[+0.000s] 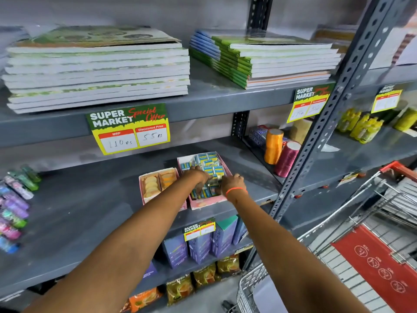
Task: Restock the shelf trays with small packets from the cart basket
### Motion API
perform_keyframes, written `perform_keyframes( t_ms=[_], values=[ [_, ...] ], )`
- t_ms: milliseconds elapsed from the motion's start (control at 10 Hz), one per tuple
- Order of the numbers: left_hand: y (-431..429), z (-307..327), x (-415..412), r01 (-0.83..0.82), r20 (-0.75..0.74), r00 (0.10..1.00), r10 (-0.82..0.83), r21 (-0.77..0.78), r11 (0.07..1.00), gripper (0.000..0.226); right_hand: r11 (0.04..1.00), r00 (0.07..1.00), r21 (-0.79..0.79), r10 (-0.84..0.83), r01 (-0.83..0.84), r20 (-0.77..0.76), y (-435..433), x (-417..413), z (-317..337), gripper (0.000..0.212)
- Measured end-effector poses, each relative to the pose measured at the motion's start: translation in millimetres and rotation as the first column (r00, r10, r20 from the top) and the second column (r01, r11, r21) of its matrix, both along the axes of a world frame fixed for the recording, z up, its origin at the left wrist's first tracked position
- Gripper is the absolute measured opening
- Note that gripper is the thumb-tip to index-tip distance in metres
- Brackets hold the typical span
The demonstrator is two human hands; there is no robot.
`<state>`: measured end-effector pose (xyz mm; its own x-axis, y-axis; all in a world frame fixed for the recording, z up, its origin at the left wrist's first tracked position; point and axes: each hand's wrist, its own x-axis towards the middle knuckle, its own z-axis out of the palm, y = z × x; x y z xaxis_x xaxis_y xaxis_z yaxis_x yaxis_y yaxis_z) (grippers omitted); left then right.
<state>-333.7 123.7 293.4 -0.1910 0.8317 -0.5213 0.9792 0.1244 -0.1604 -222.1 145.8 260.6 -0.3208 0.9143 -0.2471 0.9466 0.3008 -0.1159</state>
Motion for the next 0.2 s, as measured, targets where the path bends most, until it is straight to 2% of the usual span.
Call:
perform_keyframes(
  t_ms=[100, 200],
  values=[
    [-11.8, 11.1, 6.1, 0.024, 0.026, 0.999, -0.026, 0.075, 0.997, 0.071, 0.999, 0.996, -0.034, -0.025, 0.022, -0.087, -4.1, 7.4, 16.7, 0.051],
    [-16.0, 30.9, 10.2, 0.020, 0.067, 0.997, -0.036, 0.235, 0.972, 0.048, 0.999, 0.986, 0.020, -0.024, 0.028, -0.165, -12.2, 22.6, 57.2, 0.042]
  ],
)
